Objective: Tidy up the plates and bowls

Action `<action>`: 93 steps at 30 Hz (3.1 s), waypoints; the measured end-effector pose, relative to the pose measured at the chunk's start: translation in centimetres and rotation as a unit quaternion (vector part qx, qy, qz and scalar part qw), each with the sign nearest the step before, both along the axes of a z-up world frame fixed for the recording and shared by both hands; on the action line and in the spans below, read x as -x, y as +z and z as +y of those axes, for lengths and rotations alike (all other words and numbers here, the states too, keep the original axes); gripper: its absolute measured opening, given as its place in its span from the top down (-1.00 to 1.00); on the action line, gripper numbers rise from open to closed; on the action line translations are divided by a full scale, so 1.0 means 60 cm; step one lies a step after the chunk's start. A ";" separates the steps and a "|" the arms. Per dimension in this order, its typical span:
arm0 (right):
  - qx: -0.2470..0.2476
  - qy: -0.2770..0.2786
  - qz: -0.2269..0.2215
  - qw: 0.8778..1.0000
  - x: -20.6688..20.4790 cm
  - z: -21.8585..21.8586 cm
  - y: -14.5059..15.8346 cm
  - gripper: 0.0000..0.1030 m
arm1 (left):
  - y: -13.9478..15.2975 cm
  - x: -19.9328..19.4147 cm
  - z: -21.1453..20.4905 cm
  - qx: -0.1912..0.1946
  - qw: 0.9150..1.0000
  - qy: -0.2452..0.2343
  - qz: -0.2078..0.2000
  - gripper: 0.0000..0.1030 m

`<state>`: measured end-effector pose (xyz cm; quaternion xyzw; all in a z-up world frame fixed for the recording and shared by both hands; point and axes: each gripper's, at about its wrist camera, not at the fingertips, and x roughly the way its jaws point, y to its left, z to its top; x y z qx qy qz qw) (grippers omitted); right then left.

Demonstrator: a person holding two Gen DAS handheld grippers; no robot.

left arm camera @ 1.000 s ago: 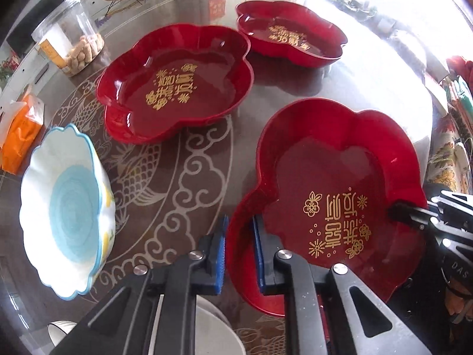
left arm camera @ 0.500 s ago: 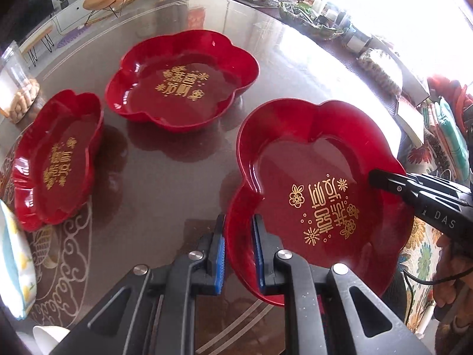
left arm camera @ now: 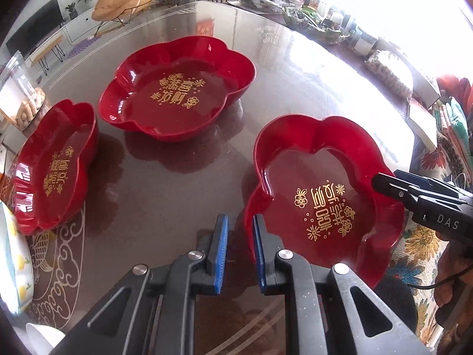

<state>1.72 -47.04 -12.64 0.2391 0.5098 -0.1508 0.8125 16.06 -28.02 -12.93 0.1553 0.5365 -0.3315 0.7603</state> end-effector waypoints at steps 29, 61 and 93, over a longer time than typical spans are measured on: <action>0.207 -0.010 -0.217 0.954 0.164 0.318 0.263 -0.44 | 0.189 0.176 0.343 0.127 0.953 0.185 -0.205 -0.90; 0.223 0.070 -0.319 0.918 0.238 0.382 0.378 -0.68 | 0.305 0.192 0.485 0.174 0.945 0.195 -0.195 -0.90; -0.096 0.105 0.013 0.990 -0.370 0.351 0.009 -0.65 | -0.028 -0.437 0.322 -0.094 0.987 0.130 0.014 -0.32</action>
